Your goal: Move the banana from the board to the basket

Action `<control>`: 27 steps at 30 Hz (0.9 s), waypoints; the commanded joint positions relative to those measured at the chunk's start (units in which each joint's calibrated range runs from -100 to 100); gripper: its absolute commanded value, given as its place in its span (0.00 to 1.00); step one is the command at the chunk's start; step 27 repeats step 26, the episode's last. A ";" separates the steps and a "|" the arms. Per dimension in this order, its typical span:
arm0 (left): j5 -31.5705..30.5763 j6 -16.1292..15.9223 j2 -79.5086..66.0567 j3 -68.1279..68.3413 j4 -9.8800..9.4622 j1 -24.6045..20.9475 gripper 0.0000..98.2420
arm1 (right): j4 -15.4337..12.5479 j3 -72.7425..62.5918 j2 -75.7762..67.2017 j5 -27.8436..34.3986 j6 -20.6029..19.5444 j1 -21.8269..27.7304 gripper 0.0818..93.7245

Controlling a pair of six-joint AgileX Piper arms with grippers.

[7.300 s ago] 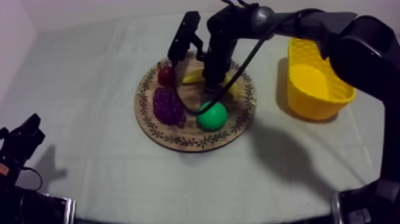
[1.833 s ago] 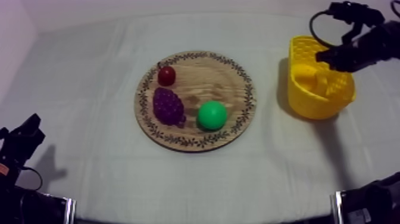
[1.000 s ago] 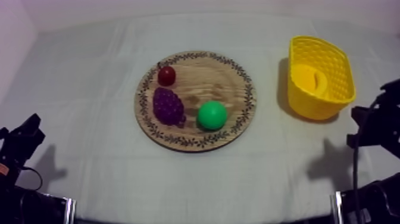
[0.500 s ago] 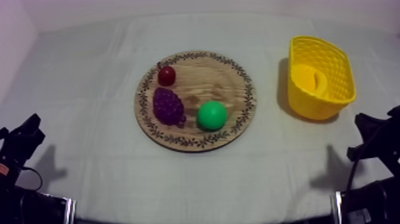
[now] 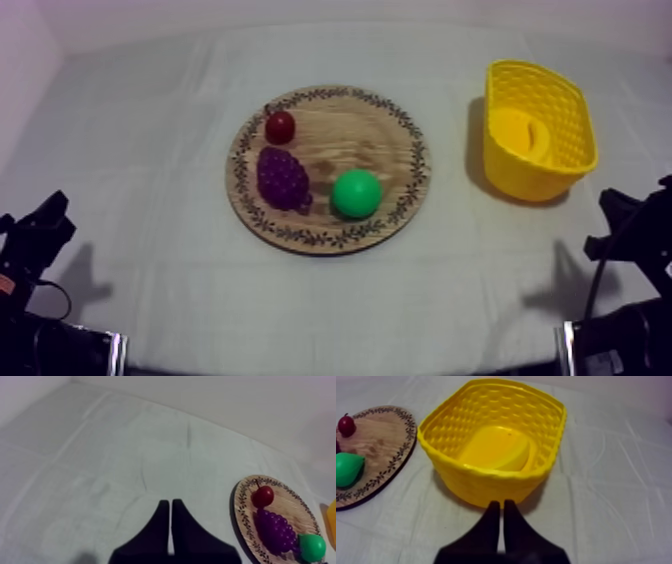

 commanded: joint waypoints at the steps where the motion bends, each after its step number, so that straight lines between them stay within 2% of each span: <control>1: -0.02 -0.02 -0.03 0.03 0.02 -0.01 0.00 | 0.09 0.18 -0.01 -2.55 1.30 0.02 0.01; 8: -0.02 -0.03 -0.03 0.03 0.02 -0.01 0.00 | 0.18 0.49 -0.01 -3.91 3.86 0.06 0.01; 27: -0.02 -0.03 -0.03 0.03 0.02 -0.01 0.00 | 0.19 0.52 -0.01 -4.03 4.09 0.06 0.01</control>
